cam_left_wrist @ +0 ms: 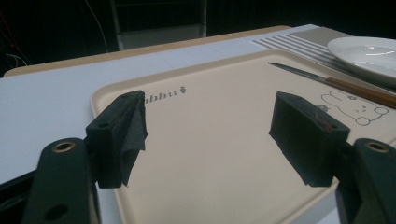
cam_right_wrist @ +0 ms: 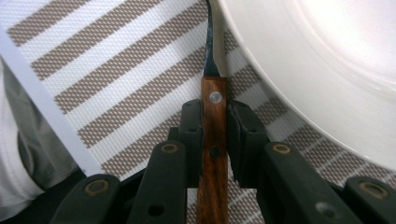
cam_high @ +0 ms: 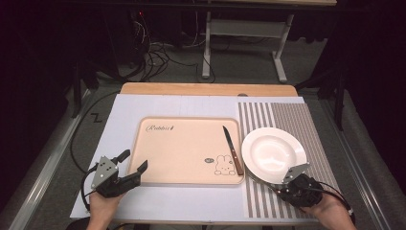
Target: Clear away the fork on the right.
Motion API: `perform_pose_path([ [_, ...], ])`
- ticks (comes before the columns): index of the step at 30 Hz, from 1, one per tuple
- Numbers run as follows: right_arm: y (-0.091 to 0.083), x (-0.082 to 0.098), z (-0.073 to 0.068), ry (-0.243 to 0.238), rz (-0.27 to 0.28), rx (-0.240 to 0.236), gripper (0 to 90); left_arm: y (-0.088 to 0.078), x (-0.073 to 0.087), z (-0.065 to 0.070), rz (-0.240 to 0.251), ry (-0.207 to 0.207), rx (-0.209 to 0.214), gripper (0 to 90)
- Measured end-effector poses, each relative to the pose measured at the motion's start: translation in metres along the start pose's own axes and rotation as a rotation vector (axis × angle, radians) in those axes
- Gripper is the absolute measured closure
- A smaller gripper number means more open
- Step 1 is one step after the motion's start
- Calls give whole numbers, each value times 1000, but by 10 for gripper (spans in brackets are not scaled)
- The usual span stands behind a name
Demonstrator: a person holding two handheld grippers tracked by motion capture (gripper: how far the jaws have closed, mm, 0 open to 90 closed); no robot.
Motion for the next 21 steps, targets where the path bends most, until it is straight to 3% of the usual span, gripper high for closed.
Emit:
perform_pose_path([
  [21,-7,-18,-18,-17,67,-54,791,0,0,0,3,0,0,276],
])
Point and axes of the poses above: each handheld gripper's, and its own axes: y roughly forward along the jaws, x roughly out of its underside, z roughly to its right, the point moved 9 cm from there along y, roughly forward along the jaws, and after that the axes turned 9 degrees about y, right-handed, at the moved point
